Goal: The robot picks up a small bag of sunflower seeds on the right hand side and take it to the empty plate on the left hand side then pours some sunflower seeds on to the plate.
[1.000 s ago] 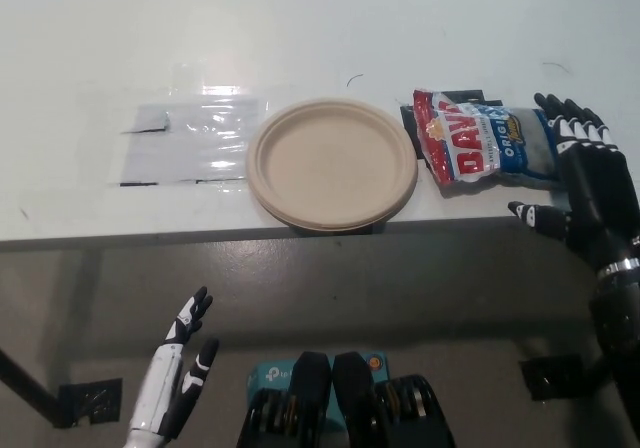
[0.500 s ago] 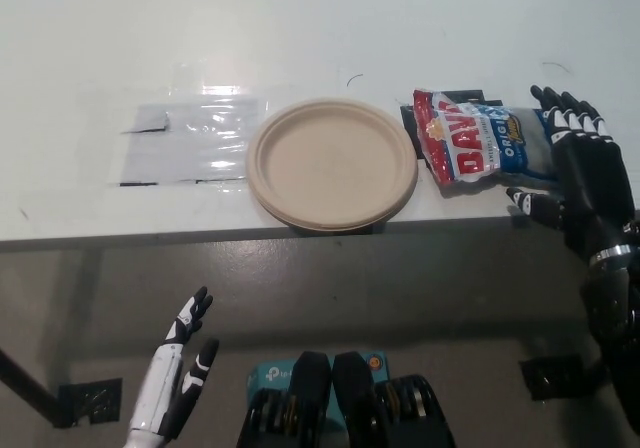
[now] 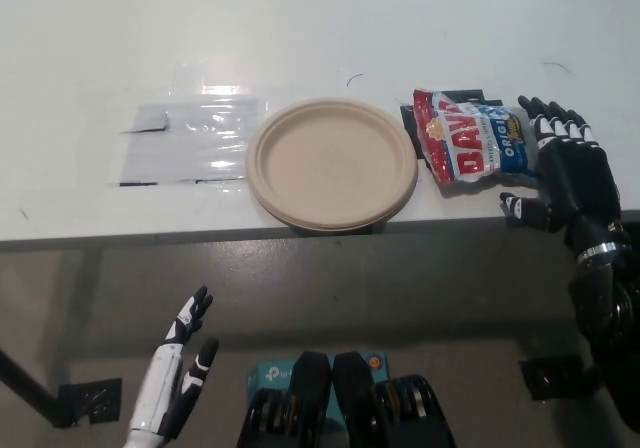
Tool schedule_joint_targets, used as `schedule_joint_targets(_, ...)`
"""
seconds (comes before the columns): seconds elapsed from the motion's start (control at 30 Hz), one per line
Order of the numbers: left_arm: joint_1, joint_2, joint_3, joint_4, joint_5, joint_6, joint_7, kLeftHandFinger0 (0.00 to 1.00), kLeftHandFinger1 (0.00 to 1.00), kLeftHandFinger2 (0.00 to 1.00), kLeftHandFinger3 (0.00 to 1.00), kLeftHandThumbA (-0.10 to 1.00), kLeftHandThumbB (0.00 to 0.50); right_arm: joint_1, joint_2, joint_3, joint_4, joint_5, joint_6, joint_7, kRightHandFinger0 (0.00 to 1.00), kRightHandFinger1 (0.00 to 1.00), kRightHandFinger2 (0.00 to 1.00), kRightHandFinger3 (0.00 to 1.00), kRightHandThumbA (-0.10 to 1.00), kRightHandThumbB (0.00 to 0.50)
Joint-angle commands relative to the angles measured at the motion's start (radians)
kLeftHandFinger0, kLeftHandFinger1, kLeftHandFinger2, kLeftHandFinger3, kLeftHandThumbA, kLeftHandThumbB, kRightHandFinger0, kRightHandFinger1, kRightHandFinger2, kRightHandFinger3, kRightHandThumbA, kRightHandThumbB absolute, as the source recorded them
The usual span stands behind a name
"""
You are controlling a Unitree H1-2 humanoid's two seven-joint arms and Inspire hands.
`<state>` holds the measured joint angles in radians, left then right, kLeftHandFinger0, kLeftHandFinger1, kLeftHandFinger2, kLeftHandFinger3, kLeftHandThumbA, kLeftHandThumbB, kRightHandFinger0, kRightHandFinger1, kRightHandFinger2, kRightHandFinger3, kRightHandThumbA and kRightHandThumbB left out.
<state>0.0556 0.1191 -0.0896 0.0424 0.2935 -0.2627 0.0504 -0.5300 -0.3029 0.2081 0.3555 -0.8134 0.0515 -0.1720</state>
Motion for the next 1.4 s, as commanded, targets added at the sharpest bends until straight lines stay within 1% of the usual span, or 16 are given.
schedule_joint_targets(0.0,-0.002,0.008,0.005,-0.018,-0.011,-0.039,0.004,1.0,1.0,1.0,1.0,1.0,0.12,-0.066,-0.014,0.008,0.008,-0.016,-0.004,-0.052,1.0,1.0,1.0,1.0,0.85,0.32)
schedule_joint_targets(0.23,0.0,0.008,0.005,-0.019,-0.007,-0.04,0.007,1.0,1.0,1.0,1.0,1.0,0.115,-0.091,-0.016,0.01,0.046,0.001,-0.014,-0.06,1.0,1.0,1.0,1.0,0.84,0.326)
schedule_joint_targets(0.33,0.0,0.009,0.004,-0.018,-0.008,-0.042,0.006,1.0,1.0,1.0,1.0,1.0,0.111,-0.101,-0.019,0.01,0.053,0.01,-0.014,-0.053,1.0,1.0,1.0,1.0,0.86,0.323)
schedule_joint_targets(0.37,-0.001,0.009,0.005,-0.018,-0.01,-0.04,0.005,1.0,1.0,1.0,1.0,1.0,0.12,-0.107,-0.019,0.011,0.06,0.012,-0.017,-0.054,1.0,1.0,1.0,1.0,0.87,0.324)
schedule_joint_targets(0.47,-0.002,0.008,0.005,-0.016,-0.012,-0.045,0.006,1.0,1.0,1.0,1.0,1.0,0.123,-0.115,-0.021,0.013,0.073,0.011,-0.014,-0.053,1.0,1.0,1.0,1.0,0.9,0.328)
schedule_joint_targets(0.53,-0.002,0.008,0.005,-0.015,-0.012,-0.046,0.007,1.0,1.0,1.0,1.0,1.0,0.125,-0.118,-0.023,0.014,0.077,0.01,-0.014,-0.053,1.0,1.0,1.0,1.0,0.91,0.329)
schedule_joint_targets(0.7,-0.005,0.007,0.006,-0.014,-0.012,-0.046,0.007,1.0,1.0,1.0,1.0,1.0,0.122,-0.129,-0.025,0.013,0.093,0.016,-0.015,-0.054,1.0,1.0,1.0,1.0,0.88,0.326)
schedule_joint_targets(0.8,-0.005,0.007,0.007,-0.015,-0.014,-0.045,0.008,1.0,1.0,1.0,1.0,1.0,0.14,-0.133,-0.028,0.011,0.11,0.022,-0.026,-0.061,1.0,1.0,1.0,1.0,0.86,0.327)
schedule_joint_targets(0.87,-0.007,0.007,0.008,-0.009,-0.014,-0.053,0.01,1.0,1.0,1.0,1.0,1.0,0.142,-0.138,-0.029,0.01,0.124,0.029,-0.032,-0.06,1.0,1.0,1.0,1.0,0.85,0.33)
schedule_joint_targets(0.9,-0.006,0.007,0.009,-0.007,-0.021,-0.06,0.01,1.0,1.0,1.0,1.0,1.0,0.14,-0.139,-0.031,0.011,0.128,0.029,-0.029,-0.054,1.0,1.0,1.0,1.0,0.85,0.332)
schedule_joint_targets(1.03,-0.004,0.007,0.01,-0.015,-0.018,-0.05,0.006,1.0,1.0,1.0,1.0,1.0,0.143,-0.147,-0.037,0.014,0.153,0.032,-0.024,-0.041,1.0,1.0,1.0,1.0,0.85,0.336)
schedule_joint_targets(1.07,-0.005,0.008,0.01,-0.014,-0.019,-0.053,0.006,1.0,1.0,1.0,1.0,1.0,0.136,-0.149,-0.038,0.014,0.16,0.035,-0.02,-0.034,1.0,1.0,1.0,1.0,0.85,0.338)
schedule_joint_targets(1.17,-0.006,0.008,0.01,-0.015,-0.01,-0.054,0.01,1.0,1.0,1.0,1.0,1.0,0.134,-0.157,-0.041,0.017,0.181,0.038,-0.02,-0.03,1.0,1.0,1.0,1.0,0.86,0.352)
schedule_joint_targets(1.37,-0.009,0.006,0.011,-0.011,-0.015,-0.055,0.009,1.0,1.0,1.0,1.0,1.0,0.148,-0.171,-0.044,0.028,0.223,0.038,-0.015,-0.028,1.0,1.0,1.0,1.0,0.84,0.357)
